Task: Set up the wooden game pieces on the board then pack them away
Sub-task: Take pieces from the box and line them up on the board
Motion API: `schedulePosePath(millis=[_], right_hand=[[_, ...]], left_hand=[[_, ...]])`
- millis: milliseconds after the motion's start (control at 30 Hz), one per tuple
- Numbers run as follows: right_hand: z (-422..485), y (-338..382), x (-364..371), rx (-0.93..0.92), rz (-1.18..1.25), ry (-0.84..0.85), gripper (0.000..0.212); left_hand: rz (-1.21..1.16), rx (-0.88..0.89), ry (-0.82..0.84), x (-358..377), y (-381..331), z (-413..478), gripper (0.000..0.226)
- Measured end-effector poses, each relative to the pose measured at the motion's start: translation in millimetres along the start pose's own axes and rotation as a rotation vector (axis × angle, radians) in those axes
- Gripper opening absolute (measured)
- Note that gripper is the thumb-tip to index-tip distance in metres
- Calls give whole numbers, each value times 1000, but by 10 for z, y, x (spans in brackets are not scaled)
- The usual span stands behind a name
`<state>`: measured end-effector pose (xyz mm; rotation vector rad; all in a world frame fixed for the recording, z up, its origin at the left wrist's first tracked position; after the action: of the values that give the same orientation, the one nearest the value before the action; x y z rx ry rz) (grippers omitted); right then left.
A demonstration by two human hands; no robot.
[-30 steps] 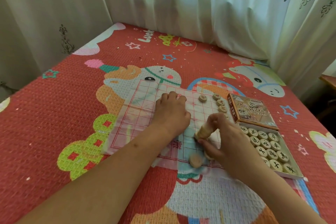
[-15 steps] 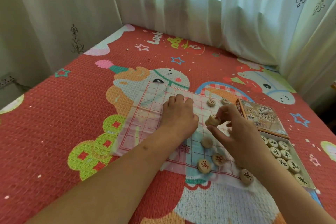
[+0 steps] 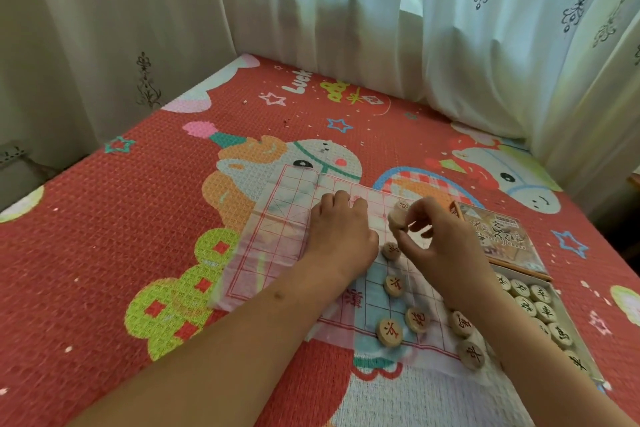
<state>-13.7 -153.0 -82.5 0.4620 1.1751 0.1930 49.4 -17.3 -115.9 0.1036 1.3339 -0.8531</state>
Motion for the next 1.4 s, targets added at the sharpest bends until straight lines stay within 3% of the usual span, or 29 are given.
schedulePosePath(millis=[100, 267, 533, 767, 967, 1100, 1400], right_hand=[[200, 3, 69, 21, -27, -17, 19], [347, -85, 273, 79, -128, 102, 16], [438, -102, 292, 16, -187, 67, 15], [682, -76, 267, 90, -110, -43, 13], [838, -78, 360, 151, -245, 68, 15], [711, -94, 153, 106, -195, -5, 9], [-97, -82, -228, -138, -172, 116, 20]], left_hand=[[0, 1, 1, -2, -5, -3, 49], [12, 2, 6, 4, -3, -2, 50], [11, 3, 1, 14, -2, 0, 49], [8, 11, -5, 14, 2, -5, 47], [14, 7, -8, 20, 5, 4, 46], [14, 9, -6, 19, 6, 7, 47], [30, 13, -1, 43, 7, 18, 48]])
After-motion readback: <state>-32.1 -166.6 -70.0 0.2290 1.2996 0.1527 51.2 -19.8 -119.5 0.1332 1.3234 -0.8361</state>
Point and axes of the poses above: each hand's wrist, its own z-axis towards the middle knuckle, its own x-axis out of the palm, y = z × x, the point moved 2 cm from there along z, towards the middle knuckle, and after that the axes turned 13 degrees about x, right-handed, at the moved point
